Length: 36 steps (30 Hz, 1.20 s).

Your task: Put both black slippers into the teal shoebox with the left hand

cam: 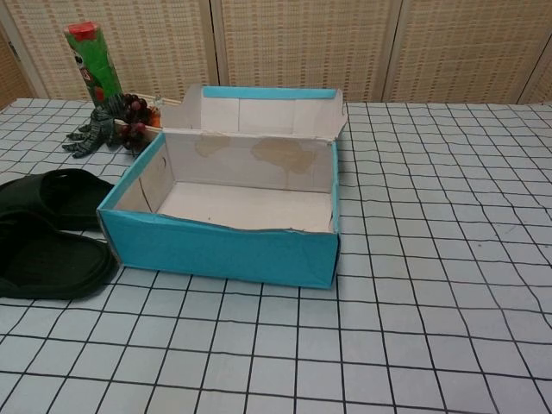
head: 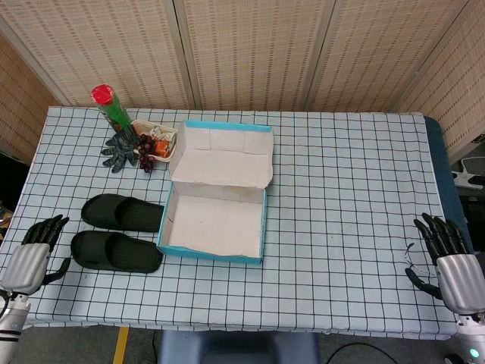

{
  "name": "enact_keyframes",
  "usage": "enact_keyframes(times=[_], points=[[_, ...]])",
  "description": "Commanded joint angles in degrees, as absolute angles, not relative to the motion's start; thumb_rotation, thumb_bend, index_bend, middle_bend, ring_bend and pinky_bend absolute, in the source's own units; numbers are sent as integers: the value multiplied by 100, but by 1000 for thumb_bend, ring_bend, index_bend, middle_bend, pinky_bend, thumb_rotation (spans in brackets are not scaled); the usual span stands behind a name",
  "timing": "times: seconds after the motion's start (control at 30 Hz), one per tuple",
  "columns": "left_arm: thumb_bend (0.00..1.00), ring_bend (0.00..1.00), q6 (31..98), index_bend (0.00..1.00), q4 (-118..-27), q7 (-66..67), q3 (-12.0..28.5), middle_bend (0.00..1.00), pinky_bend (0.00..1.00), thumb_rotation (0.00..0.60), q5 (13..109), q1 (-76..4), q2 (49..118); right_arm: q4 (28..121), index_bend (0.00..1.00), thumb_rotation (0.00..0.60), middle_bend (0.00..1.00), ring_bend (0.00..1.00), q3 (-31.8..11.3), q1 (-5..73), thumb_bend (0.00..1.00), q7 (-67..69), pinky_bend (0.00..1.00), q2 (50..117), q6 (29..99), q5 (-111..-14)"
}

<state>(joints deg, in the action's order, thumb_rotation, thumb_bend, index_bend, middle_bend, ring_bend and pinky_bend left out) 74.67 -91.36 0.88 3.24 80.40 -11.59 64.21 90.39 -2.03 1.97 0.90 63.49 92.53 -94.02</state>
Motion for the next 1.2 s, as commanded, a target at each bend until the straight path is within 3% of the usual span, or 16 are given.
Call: enact_keyframes(times=[0.03, 0.33, 0.67, 1.2], points=[[415, 0, 7327, 0, -9178, 39, 246, 0, 65, 600, 8088, -1197, 6375, 9034, 0, 600, 0, 0, -210, 196, 114, 96, 0, 6354, 9256, -9396], [392, 0, 6097, 0, -9428, 57, 19, 0, 46, 600, 7982, -1705, 6274, 9052, 0, 600, 0, 0, -182, 206, 115, 197, 0, 6334, 9220, -9432], [343, 0, 5438, 0, -9368, 83, 69, 0, 27, 600, 7828, -2136, 6388, 9048, 0, 600, 0, 0, -144, 228, 114, 299, 0, 6288, 9155, -9461], [341, 0, 5352, 0, -8808, 1125, 125, 0, 16, 600, 7372, -2434, 7190, 9100, 0, 600, 0, 0, -93, 225, 114, 425, 0, 6184, 9124, -9502]])
